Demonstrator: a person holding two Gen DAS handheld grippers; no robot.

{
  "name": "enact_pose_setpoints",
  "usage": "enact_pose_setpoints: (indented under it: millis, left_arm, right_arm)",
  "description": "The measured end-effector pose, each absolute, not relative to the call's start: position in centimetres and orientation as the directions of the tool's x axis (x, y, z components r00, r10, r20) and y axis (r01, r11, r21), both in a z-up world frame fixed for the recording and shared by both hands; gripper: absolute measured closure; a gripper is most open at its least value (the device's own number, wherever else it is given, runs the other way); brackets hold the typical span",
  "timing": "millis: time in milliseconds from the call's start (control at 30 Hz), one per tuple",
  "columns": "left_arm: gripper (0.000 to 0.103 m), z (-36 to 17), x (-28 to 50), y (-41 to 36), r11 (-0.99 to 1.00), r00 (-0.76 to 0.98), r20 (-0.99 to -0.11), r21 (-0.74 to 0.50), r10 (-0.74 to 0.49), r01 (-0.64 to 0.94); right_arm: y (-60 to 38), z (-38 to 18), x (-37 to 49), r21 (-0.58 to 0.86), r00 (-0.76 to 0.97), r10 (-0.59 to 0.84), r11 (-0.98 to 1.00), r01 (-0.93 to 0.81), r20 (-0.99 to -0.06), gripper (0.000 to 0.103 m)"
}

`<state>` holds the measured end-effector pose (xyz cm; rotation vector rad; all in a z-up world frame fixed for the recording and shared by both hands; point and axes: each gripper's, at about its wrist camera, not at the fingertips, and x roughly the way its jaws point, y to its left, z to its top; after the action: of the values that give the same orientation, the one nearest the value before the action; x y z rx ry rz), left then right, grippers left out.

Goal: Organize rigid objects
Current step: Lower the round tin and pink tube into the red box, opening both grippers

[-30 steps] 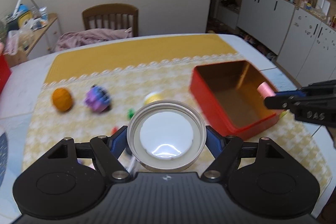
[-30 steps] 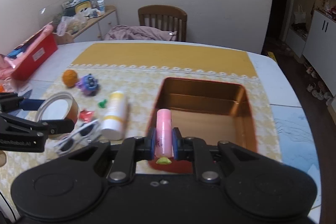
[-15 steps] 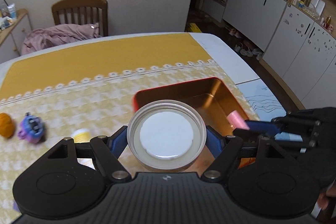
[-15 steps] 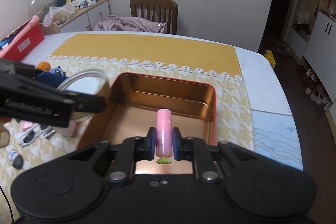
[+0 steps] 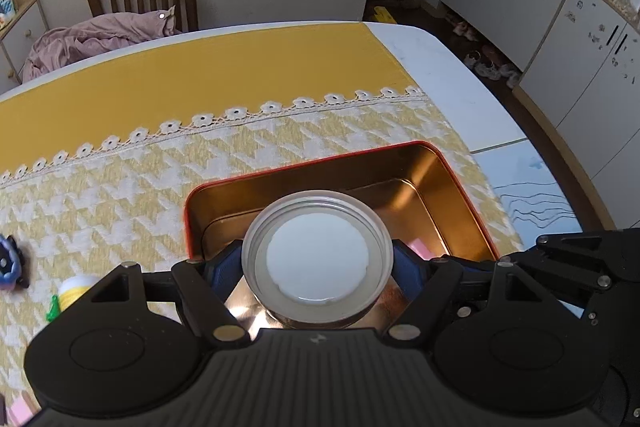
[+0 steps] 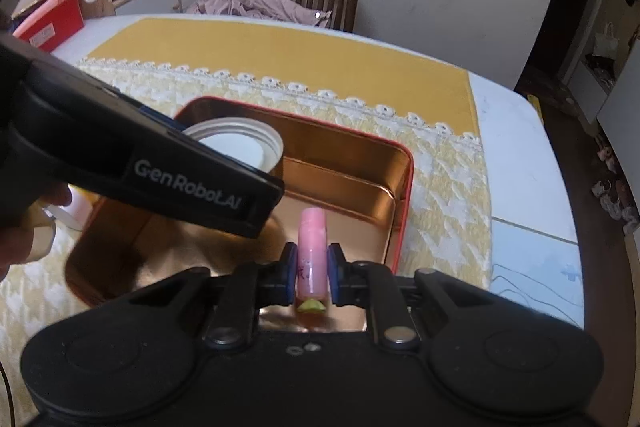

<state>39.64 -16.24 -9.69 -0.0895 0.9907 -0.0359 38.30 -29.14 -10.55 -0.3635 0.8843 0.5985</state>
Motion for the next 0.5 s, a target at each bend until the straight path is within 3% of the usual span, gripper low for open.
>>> enact_pose_setpoints:
  millis: [500]
  left_arm:
    - [0.026,-12.7,42.5,-17.2,1.000,0.503,-0.864,-0.017,-0.008,-0.014]
  right_arm:
    - [-27.5,-12.3,39.3,-0.111,0.470,0.316,0.724,-0.681,-0.824,0.089]
